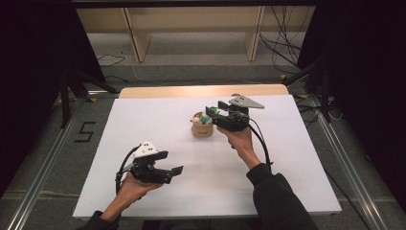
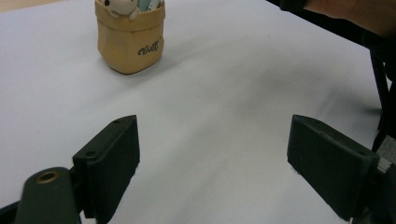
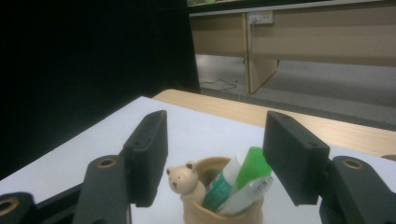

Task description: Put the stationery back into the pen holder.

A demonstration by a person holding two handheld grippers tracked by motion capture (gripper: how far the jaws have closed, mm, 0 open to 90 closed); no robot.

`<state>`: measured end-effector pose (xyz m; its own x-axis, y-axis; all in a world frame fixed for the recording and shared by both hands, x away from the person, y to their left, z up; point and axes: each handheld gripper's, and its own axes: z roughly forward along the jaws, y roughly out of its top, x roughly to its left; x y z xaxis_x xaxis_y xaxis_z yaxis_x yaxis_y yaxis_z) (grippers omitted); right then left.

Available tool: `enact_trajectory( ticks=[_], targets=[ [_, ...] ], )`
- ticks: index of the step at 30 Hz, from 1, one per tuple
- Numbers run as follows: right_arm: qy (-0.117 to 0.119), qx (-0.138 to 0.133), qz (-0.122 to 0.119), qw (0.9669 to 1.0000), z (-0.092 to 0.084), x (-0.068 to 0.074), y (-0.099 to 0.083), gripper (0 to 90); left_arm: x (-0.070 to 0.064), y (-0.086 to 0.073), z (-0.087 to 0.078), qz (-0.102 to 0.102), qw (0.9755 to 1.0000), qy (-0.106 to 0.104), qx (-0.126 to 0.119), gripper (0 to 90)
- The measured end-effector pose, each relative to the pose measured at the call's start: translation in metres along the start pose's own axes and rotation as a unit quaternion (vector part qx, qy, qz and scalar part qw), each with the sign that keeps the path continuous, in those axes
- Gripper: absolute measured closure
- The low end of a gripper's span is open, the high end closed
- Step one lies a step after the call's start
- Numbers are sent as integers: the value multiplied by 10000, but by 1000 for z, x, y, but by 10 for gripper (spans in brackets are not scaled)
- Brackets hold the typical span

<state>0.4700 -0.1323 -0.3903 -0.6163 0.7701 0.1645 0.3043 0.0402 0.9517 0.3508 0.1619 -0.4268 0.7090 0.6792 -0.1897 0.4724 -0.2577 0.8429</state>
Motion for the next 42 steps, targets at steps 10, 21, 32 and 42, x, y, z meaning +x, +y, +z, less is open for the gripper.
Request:
enact_trajectory(
  ticks=[10,21,32,42],
  targets=[
    [79,15,7,10000,-32,1,-6,360,0,1,-5,46,9997,-33,-236,167],
    [271,209,-103,9994,-55,6,-18,308,1,2,-8,45,9990,-88,-437,165],
    [404,364,-222,9983,-65,11,-26,258,1,3,-9,40,9987,-109,-502,165],
    [516,410,-223,9976,-79,10,-39,242,2,4,-10,12,9986,-112,-508,165]
  ],
)
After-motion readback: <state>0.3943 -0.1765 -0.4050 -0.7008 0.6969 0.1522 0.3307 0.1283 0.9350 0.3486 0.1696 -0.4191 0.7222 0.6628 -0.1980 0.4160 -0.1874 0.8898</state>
